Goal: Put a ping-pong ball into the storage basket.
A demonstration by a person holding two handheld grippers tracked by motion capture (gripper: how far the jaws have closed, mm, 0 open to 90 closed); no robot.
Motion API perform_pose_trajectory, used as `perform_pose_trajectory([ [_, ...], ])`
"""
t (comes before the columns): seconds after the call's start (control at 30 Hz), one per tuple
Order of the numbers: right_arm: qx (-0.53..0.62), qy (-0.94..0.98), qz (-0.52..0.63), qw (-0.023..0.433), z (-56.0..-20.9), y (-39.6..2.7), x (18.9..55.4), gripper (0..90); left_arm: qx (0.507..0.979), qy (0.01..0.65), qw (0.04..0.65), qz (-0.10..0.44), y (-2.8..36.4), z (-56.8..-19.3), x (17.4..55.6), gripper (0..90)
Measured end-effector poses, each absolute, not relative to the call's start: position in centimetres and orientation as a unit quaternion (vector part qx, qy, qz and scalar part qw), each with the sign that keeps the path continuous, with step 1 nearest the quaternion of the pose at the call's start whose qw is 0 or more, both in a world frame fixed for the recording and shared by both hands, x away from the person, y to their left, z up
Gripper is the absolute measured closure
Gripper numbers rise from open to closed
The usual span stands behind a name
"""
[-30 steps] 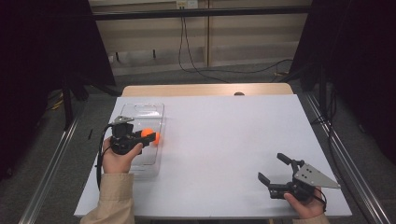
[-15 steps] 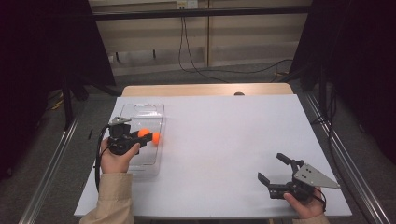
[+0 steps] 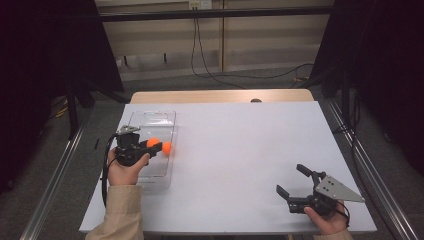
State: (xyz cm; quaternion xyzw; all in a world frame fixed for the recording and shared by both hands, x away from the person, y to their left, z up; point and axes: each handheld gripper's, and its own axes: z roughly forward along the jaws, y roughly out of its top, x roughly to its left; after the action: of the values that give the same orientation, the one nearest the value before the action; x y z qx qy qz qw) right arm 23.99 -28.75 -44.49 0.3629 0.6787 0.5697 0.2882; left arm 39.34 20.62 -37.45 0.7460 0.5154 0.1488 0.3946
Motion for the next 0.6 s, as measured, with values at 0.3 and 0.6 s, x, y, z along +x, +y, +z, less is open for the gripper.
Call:
perform_pose_trajectory([
  [0.3,0.363,0.679,0.570,0.288,-44.48,-28.72,23.97,3.8,0.745,0.520,0.391,0.151,20.84,-37.72,39.40,50.8],
  [0.6,0.363,0.678,0.570,0.289,-44.46,-28.76,23.98,3.8,0.747,0.520,0.384,0.155,20.76,-38.03,39.45,50.8],
])
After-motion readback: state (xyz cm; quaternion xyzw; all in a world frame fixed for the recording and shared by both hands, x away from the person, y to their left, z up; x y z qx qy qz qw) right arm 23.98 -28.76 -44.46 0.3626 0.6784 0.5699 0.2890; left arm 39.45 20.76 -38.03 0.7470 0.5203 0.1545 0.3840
